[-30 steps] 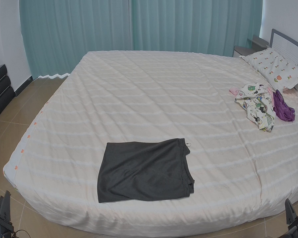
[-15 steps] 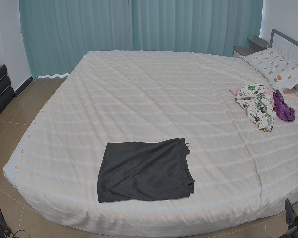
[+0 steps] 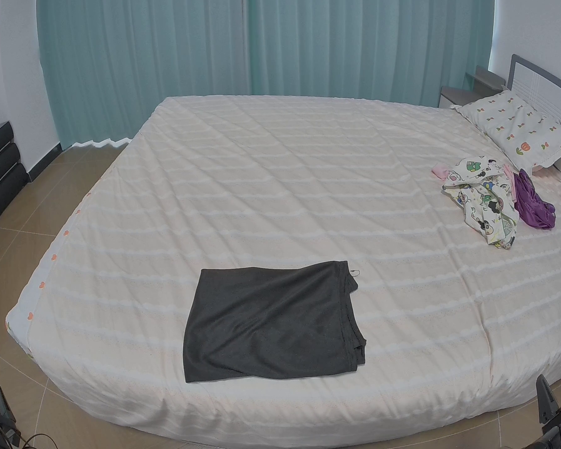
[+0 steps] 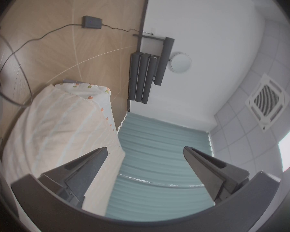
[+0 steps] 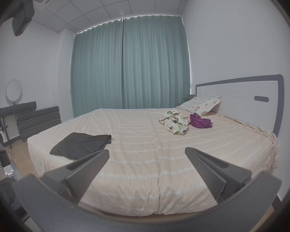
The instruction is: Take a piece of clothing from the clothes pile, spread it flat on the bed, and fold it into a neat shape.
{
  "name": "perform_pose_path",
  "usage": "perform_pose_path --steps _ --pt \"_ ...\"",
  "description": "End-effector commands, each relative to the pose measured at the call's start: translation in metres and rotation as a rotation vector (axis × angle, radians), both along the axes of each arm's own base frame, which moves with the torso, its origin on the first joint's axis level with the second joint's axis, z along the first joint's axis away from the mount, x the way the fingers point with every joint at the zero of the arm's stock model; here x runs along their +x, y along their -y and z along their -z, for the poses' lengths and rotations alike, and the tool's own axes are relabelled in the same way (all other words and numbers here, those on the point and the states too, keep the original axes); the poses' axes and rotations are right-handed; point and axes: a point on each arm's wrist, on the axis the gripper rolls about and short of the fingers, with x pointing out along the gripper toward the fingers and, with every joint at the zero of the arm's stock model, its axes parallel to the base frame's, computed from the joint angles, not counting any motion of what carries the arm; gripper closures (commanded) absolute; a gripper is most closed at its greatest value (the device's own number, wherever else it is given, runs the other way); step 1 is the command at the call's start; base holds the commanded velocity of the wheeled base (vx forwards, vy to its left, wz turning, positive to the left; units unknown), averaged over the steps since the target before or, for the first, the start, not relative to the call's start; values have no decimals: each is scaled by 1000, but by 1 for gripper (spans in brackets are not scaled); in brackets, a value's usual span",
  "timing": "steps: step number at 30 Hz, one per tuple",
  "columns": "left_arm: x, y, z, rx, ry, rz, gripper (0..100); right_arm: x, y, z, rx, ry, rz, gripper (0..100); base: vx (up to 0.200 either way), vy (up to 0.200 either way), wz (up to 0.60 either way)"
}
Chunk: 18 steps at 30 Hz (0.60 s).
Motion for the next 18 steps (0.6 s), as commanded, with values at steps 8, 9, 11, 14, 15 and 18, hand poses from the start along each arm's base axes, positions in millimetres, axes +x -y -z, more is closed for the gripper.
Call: perform_pose_path --steps 8,9,11,14,15,18 --pt "6 11 0 1354 -604 337 0 0 0 3 1 2 0 0 0 0 0" --pt "6 12 0 1447 -607 363 0 0 0 3 1 2 0 0 0 0 0" --pt "6 14 1 1571 -608 395 0 0 0 3 1 2 0 0 0 0 0" --pt "6 15 4 1779 -651 407 0 0 0 3 1 2 0 0 0 0 0" --pt "7 15 9 1836 -711 425 0 0 0 3 1 2 0 0 0 0 0" --pt "6 15 10 1884 -738 422 0 0 0 3 1 2 0 0 0 0 0"
